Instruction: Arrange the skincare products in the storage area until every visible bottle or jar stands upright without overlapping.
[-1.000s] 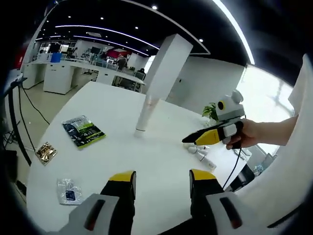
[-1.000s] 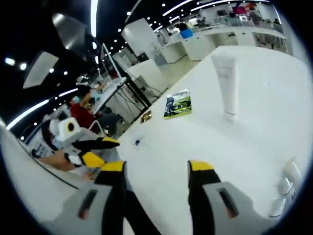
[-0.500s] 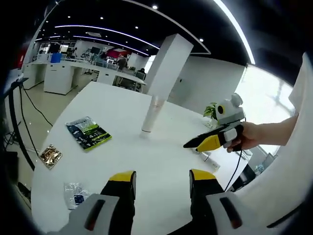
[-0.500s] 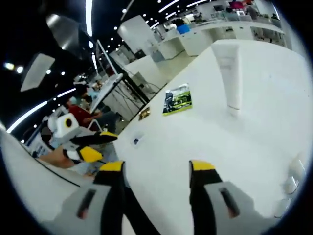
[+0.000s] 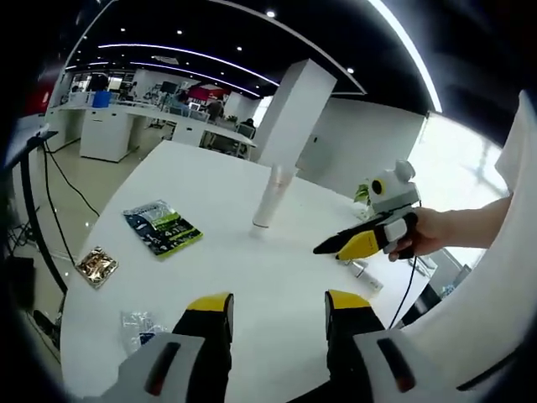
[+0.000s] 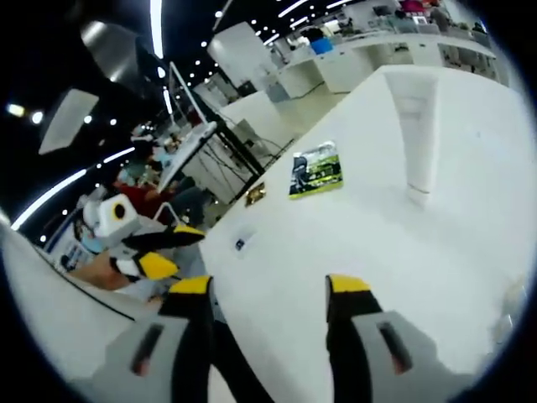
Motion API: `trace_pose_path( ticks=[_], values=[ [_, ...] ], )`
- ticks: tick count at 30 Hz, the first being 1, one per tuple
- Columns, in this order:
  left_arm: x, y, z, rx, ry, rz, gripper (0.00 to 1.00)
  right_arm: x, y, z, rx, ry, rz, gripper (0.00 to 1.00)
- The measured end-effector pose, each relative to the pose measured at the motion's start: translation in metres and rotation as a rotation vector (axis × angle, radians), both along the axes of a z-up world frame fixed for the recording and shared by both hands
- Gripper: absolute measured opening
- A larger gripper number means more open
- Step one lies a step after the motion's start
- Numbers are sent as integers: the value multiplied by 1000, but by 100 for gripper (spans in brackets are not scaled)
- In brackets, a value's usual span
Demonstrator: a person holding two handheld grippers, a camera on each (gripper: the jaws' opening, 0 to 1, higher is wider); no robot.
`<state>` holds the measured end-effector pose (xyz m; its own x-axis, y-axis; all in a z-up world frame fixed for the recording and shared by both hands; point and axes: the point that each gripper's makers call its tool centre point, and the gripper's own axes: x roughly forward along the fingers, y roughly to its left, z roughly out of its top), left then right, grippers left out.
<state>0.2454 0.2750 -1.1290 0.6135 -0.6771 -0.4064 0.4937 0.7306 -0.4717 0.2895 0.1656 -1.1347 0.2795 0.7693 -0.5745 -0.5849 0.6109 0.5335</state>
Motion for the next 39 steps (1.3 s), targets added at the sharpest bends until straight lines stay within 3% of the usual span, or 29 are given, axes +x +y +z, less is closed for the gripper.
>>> trace_pose_path(
  ticks=[8,12,16,19,23,28,35,39],
  values=[
    [0,-8,-4,-6,9,-9,45,-4,-5,-3,0,11,-12,52],
    [4,-12,1,-13,-3,-19,45,-4,-23,-5,-18,20,-49,53],
    [-2,-24,-9,-10,28,-74,45,-2,-45,-5,-23,21,-130,53],
    [-1,-28,-9,1,21,-95,44,1,-73,-6,-44,11,-189,55],
    [5,-34,-6,-22,18,-113,44,21,-126,3,-21,17,-384,53],
    [-7,-36,-15,-26,38,-137,44,21,-161,1,-96,-6,-425,53],
    [3,-27,-10,-29,25,-118,44,11,-175,-11,-169,4,-427,53],
    [-1,-22,-16,-32,46,-100,44,16,-163,-14,-171,12,-418,53]
  ],
)
